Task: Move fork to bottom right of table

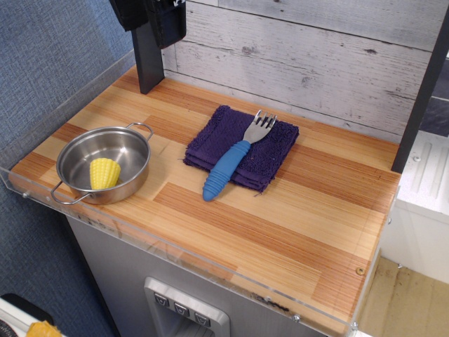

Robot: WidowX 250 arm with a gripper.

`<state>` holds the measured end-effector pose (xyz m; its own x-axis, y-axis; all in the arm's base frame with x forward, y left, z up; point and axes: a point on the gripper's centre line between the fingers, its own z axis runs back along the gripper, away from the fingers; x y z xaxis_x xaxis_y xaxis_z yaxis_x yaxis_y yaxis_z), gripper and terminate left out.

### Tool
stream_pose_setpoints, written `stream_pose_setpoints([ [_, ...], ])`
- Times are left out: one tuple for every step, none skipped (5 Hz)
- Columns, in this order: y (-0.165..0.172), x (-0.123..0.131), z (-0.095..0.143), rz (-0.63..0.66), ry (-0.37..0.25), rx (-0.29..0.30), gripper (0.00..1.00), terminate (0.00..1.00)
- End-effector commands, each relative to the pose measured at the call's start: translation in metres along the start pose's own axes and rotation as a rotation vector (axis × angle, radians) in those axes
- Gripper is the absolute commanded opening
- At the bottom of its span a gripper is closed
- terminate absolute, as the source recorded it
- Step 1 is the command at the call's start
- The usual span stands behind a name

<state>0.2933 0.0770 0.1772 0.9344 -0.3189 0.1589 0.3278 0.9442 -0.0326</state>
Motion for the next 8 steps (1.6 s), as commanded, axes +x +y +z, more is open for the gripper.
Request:
stream_pose_setpoints([
  [0.000,0.000,0.000,0.000,0.000,0.000,1.00,0.00],
  [-0.029,0.012,-0.007,-0.046,0.001,-0.015,1.00,0.00],
  [-0.056,0.022,-0.012,-0.100,0.004,-0.025,1.00,0.00],
  [-0.082,0.027,-0.027,-0.134,0.010,-0.019,1.00,0.00],
  [-0.080,0.025,-0.048,-0.039,0.042,0.082,1.00,0.00],
  [-0.071,0.023,-0.064,0.038,0.074,0.131,1.00,0.00],
  [-0.062,0.022,-0.079,0.093,0.103,0.151,1.00,0.00],
  [-0.055,0.023,-0.100,0.078,0.100,0.105,1.00,0.00],
])
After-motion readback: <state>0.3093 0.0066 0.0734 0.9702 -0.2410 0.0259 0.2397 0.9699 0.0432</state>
